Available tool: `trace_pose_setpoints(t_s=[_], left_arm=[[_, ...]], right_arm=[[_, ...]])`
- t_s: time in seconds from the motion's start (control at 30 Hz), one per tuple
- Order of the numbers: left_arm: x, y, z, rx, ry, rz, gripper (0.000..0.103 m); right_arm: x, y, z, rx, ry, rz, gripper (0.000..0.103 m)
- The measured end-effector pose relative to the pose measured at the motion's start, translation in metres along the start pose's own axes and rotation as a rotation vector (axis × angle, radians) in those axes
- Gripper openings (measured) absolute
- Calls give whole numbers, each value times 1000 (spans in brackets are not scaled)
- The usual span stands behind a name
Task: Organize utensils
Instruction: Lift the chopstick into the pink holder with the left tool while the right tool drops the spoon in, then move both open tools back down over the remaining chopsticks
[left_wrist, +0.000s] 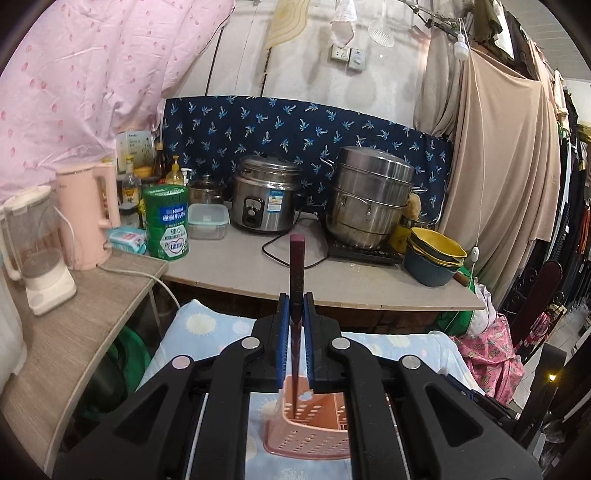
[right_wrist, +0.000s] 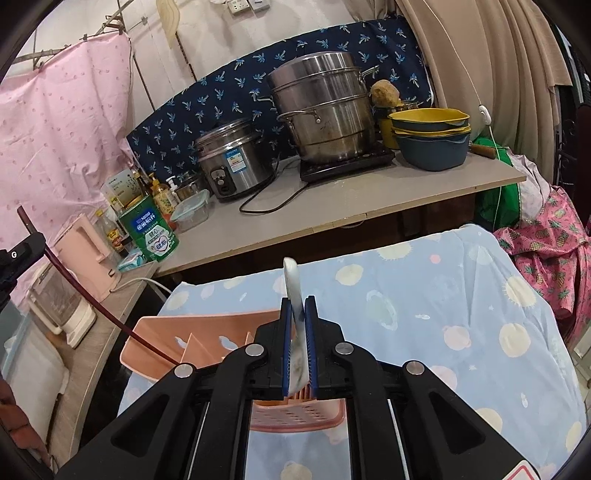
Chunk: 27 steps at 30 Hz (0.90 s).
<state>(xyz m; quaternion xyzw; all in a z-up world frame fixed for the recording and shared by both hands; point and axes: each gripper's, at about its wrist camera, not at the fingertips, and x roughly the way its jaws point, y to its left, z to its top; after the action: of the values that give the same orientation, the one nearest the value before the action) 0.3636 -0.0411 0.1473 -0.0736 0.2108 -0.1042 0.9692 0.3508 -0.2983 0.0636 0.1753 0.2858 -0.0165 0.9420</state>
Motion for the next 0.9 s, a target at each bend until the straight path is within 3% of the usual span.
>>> trace_pose_setpoints(t_s=[0.07, 0.1, 0.23, 0.33, 0.6, 0.9], left_arm=[[-2, 1, -2, 5, 6, 7, 20], [-5, 1, -3, 11, 7, 14, 23], [-24, 5, -8, 7, -11, 28, 48], [-44, 9, -11, -2, -17, 29, 57], [-107, 15, -50, 39, 10, 30, 67], [-147, 37, -145, 31, 213, 35, 67]], right_arm=[[-7, 1, 0, -3, -11, 0, 26], [-11, 2, 0, -1, -19, -2, 28], [-37, 2, -3, 5, -39, 13, 32], [-61, 4, -10, -3, -48, 21, 35], [-132, 0, -57, -6, -21, 61, 45], [-186, -22, -162, 0, 111, 20, 46]])
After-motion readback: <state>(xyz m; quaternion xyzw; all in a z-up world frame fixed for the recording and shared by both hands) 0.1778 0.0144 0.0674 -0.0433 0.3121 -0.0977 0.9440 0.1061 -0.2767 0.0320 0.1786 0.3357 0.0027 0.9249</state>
